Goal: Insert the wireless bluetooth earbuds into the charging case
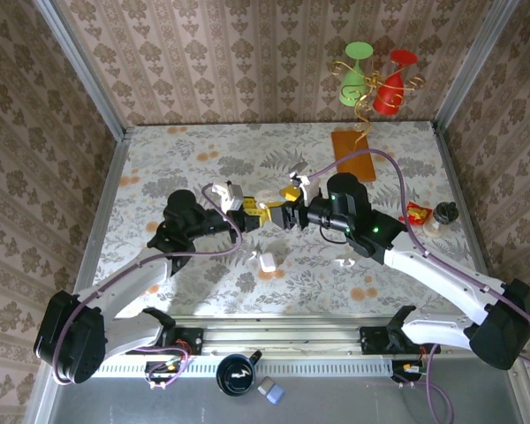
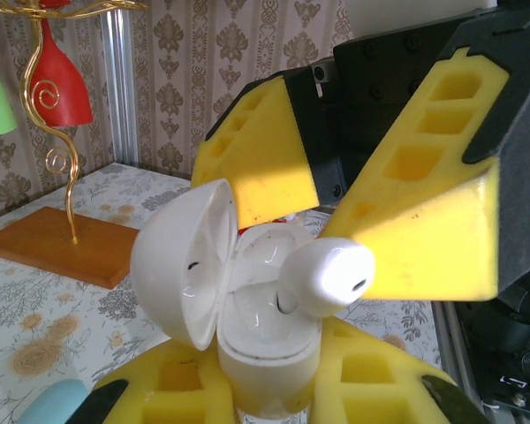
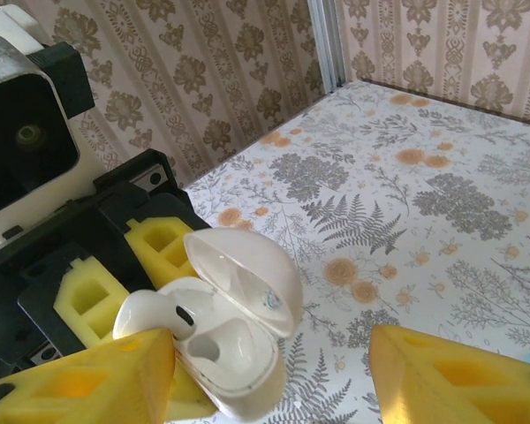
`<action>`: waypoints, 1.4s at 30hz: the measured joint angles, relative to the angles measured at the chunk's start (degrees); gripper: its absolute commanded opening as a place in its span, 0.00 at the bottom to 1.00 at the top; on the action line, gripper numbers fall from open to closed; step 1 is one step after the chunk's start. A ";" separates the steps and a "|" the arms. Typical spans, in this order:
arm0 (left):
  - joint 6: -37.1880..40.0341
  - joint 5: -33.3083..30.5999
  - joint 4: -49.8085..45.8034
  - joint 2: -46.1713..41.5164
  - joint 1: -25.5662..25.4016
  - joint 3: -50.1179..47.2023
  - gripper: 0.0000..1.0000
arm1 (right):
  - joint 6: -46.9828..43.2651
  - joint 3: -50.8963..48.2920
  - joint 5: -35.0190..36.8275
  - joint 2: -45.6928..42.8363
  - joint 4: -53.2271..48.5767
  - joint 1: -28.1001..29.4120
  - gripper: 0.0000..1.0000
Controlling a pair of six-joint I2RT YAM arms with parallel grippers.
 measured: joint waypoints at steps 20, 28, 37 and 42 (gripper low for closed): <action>1.73 -3.69 -0.26 -1.01 1.88 -0.63 0.08 | 1.77 -3.50 0.33 -5.25 -0.52 0.09 0.69; 1.66 -12.11 0.11 -2.03 9.77 -4.57 0.06 | 8.33 -5.68 6.60 -5.62 -3.30 -0.68 0.65; -2.08 -21.24 2.99 -3.02 16.02 -10.80 0.03 | 15.28 -1.79 12.07 12.46 -10.40 4.63 0.64; -3.72 -23.98 3.06 -3.02 18.69 -11.06 0.03 | 18.51 5.86 11.63 24.76 -13.20 9.09 0.52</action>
